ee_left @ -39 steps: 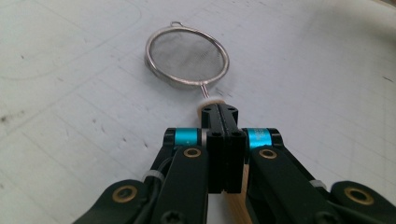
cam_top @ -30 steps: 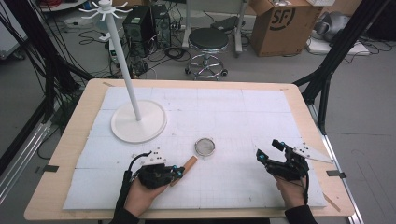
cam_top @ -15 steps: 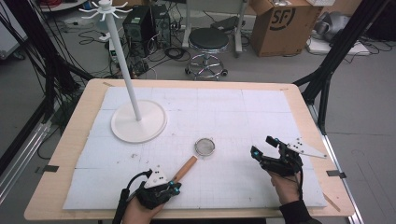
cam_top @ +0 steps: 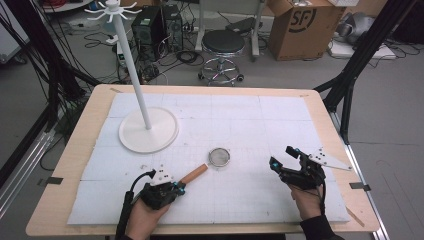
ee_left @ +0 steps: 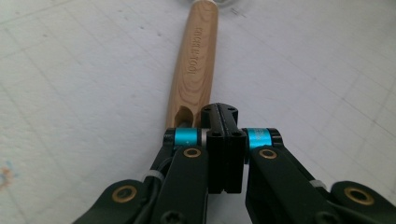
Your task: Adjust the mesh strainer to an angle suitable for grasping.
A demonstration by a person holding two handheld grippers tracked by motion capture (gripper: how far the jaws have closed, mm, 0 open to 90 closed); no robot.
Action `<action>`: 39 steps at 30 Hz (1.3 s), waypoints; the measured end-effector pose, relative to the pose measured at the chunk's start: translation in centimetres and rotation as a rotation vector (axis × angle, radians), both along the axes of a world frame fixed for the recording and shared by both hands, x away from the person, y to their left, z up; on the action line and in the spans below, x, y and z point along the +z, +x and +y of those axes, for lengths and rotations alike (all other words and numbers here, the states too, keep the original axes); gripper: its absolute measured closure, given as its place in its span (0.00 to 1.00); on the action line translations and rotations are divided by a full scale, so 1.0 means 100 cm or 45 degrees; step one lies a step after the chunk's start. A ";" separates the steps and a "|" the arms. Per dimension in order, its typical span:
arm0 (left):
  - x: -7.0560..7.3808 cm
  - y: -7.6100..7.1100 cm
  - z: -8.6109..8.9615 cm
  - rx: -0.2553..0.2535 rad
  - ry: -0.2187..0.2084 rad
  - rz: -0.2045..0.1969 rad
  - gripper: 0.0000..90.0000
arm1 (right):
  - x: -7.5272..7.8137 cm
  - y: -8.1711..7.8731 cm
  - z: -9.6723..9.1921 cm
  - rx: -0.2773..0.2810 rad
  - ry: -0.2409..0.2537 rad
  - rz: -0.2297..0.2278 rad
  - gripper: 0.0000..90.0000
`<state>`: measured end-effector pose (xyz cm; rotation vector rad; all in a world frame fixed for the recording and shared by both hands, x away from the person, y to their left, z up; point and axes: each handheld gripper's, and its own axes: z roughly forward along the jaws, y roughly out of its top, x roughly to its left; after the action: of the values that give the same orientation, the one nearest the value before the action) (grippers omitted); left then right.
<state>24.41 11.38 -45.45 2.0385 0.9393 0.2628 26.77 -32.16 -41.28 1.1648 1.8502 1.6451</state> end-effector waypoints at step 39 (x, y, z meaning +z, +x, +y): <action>0.001 0.074 0.038 0.356 -0.103 -0.003 1.00 | -0.002 -0.005 -0.006 -0.019 -0.025 0.002 0.16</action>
<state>31.84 15.21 -45.33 1.8305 1.2152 0.3707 26.27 -32.76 -41.52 1.1698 1.8499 1.6147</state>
